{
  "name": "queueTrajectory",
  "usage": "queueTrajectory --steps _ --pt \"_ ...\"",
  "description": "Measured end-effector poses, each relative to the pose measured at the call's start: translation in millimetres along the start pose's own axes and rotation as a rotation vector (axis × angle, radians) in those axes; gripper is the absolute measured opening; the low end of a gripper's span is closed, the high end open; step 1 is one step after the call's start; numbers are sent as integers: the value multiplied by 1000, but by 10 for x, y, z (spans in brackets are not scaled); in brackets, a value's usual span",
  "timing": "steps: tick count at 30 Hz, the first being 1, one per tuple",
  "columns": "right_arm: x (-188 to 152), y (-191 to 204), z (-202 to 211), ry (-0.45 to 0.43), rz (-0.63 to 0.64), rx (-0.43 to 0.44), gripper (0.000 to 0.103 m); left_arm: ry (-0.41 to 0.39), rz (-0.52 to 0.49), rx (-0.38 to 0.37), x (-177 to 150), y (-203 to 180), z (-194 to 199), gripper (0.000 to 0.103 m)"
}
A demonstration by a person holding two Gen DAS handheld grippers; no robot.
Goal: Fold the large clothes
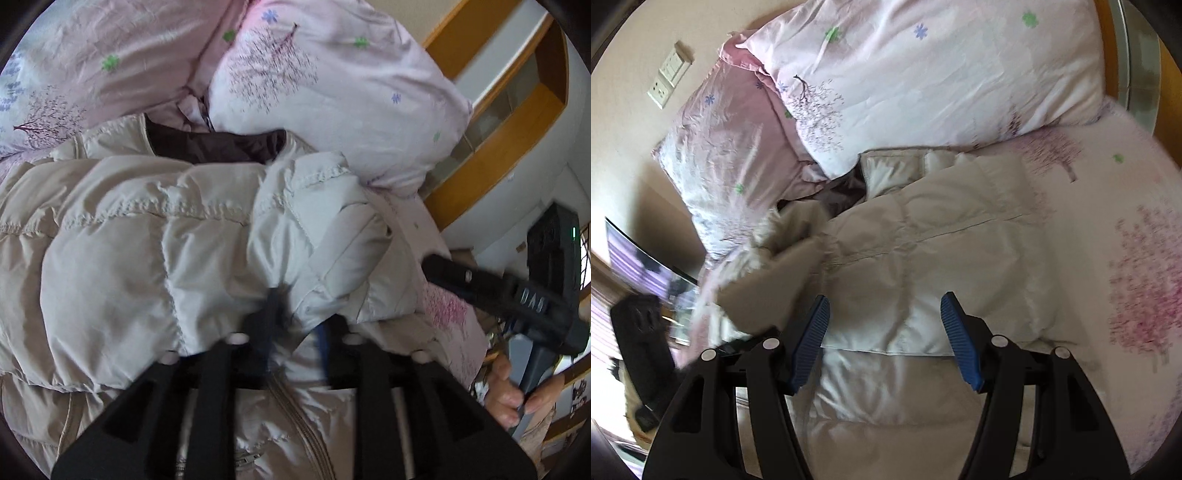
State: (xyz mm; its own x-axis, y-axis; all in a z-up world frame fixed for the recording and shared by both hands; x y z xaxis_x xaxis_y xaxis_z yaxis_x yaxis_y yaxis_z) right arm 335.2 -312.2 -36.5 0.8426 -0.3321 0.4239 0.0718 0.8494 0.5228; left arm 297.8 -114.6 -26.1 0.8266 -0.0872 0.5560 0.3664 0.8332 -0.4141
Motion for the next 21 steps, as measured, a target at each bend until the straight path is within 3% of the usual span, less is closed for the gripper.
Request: queueTrajectory --steps 1,2,5,10,12,14,17,21 --pt "3 27 -52 24 -23 40 64 9 -3 -19 -23 -37 8 82" --pt "-1 45 -92 43 -40 68 64 -1 -8 -30 -40 -68 44 90" --pt "-53 122 -306 140 -101 155 64 -26 -82 -41 -69 -171 228 91" --pt "-181 239 -604 222 -87 150 60 -100 -83 25 -87 115 653 91" --pt "-268 311 -726 261 -66 155 52 -136 -37 70 -107 397 834 91" --pt "-354 366 -836 286 -36 132 20 -180 22 116 -131 682 1012 91" --pt "-345 417 -748 205 -16 129 11 -209 89 167 -211 1070 1244 91" --pt "-294 427 -492 86 -6 120 10 -238 123 259 -402 1454 1556 91"
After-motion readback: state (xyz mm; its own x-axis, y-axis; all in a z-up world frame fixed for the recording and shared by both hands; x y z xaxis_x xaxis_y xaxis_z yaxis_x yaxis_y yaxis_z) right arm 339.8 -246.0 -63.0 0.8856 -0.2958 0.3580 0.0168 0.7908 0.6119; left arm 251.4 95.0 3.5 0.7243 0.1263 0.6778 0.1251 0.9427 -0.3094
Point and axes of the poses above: each gripper's, at about its wrist camera, not at the fingertips, and z roughly against the way its jaws point, y to its left, x to its top, the point moved 6 cm from there along -z, roughly the way its jaws point, and after that the axes turned 3 degrees about -z, right-handed, at the moved point
